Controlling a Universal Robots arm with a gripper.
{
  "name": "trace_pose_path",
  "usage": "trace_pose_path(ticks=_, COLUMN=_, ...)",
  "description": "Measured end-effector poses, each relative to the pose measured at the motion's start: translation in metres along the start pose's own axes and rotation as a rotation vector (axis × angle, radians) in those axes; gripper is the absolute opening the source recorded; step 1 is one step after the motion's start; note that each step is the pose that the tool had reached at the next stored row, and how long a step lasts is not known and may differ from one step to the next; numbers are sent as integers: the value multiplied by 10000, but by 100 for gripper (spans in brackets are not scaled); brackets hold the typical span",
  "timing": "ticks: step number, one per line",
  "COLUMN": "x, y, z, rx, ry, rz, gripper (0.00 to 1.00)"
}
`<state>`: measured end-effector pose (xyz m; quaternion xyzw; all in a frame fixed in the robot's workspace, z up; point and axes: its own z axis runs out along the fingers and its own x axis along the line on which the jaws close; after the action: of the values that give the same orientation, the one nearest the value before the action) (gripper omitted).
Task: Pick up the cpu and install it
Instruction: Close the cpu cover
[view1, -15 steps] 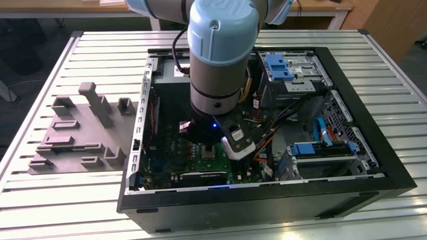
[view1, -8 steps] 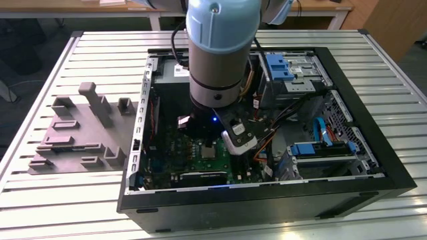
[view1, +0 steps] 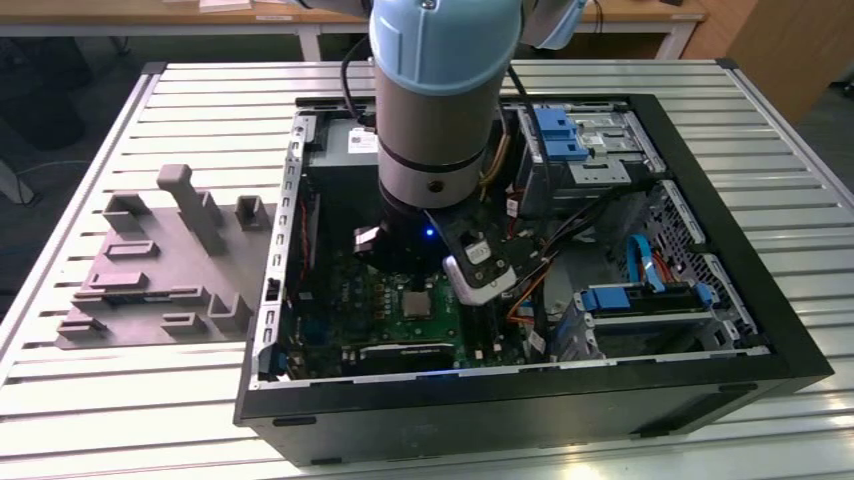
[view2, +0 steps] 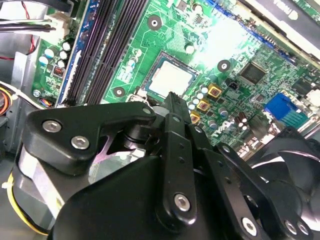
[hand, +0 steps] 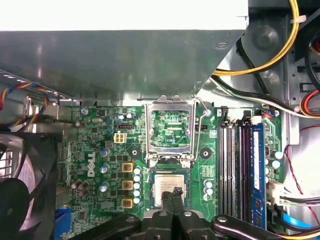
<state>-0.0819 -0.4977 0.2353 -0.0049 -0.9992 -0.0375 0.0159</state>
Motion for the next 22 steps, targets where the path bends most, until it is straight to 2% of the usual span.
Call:
trace_pose_path(ticks=2, x=0, y=2, z=1, rx=6, ry=10, rz=-126, gripper=11)
trace_pose_path(ticks=8, x=0, y=1, z=10, rx=42, ry=92, rz=-1212, gripper=11)
trace_pose_path(ticks=12, x=-19, y=1, z=15, rx=57, ry=126, rz=-1686, gripper=11)
trace_pose_path(ticks=15, x=-80, y=10, z=19, rx=58, ry=133, rz=-1743, gripper=11)
trace_pose_path(ticks=22, x=-237, y=142, z=45, rx=56, ry=145, rz=-1742, gripper=11)
